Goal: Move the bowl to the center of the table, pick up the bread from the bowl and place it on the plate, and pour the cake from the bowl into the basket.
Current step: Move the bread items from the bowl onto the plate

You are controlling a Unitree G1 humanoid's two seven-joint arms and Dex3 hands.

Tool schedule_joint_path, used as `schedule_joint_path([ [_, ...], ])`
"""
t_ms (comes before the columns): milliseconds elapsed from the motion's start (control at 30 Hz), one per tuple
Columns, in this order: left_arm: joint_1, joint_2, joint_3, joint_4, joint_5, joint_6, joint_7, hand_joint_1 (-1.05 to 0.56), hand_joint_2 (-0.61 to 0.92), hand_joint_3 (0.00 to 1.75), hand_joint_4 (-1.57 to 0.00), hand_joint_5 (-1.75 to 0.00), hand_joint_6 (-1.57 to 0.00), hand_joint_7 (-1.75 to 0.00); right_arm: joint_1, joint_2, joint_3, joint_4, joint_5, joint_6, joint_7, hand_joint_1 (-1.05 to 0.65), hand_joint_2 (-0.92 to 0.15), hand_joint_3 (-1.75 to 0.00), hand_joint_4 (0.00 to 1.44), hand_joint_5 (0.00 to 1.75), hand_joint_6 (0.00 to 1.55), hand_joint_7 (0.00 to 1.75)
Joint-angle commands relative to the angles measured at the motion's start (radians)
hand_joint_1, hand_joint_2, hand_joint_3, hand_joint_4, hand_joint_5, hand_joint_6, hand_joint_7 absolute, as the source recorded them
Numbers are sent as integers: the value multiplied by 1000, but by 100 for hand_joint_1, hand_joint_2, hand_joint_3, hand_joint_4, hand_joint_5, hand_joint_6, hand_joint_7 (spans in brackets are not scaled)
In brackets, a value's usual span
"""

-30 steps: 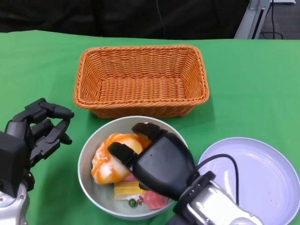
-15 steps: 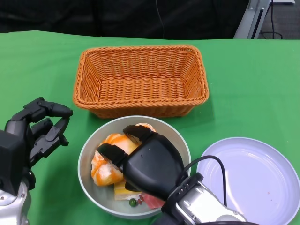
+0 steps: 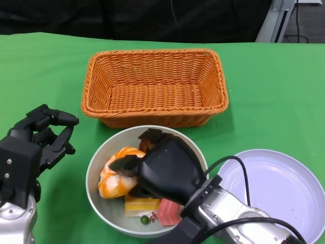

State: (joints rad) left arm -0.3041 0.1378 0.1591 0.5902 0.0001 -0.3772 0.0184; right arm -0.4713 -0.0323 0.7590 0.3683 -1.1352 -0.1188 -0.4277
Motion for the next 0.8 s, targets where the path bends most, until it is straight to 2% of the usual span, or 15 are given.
schedule_joint_path([
  [33, 2, 11, 1, -3, 11, -10, 19, -14, 92, 38, -81, -144, -77, -116, -8, -28, -14, 46, 34, -39, -49, -41, -88, 0, 87, 112, 115, 2],
  [267, 0, 8, -2, 9, 9, -20, 13, -18, 92, 37, -80, -151, -75, -118, -16, -41, -71, 59, 123, -158, -166, -38, -89, -1, 80, 117, 117, 2],
  [333, -1, 6, -1, 10, 7, -19, 15, -18, 92, 36, -77, -161, -74, -119, -24, -51, -97, 53, 144, -196, -218, -34, -91, -2, 72, 134, 118, 3],
  [400, -2, 4, -1, 11, 6, -20, 16, -17, 92, 36, -77, -159, -74, -118, -23, -57, -121, 37, 167, -227, -236, -30, -92, -2, 67, 149, 119, 4],
  [500, -3, 3, 1, 17, 2, -25, 14, -15, 92, 36, -78, -155, -75, -116, -11, -69, -154, -12, 203, -254, -226, -27, -91, -1, 67, 153, 119, 5],
  [600, -5, 5, 0, 22, 9, -28, 19, -15, 92, 35, -81, -146, -77, -114, 42, -78, -200, -122, 258, -246, -166, -26, -90, 0, 68, 151, 120, 5],
  [633, -5, 5, 0, 24, 10, -31, 20, -14, 92, 36, -80, -143, -77, -113, 64, -83, -215, -167, 279, -238, -136, -25, -91, -1, 69, 145, 120, 6],
  [800, -7, 8, -4, 33, 27, -38, 36, -13, 92, 37, -80, -139, -77, -113, 159, -114, -288, -327, 354, -253, -59, -19, -91, -4, 77, 137, 123, 8],
])
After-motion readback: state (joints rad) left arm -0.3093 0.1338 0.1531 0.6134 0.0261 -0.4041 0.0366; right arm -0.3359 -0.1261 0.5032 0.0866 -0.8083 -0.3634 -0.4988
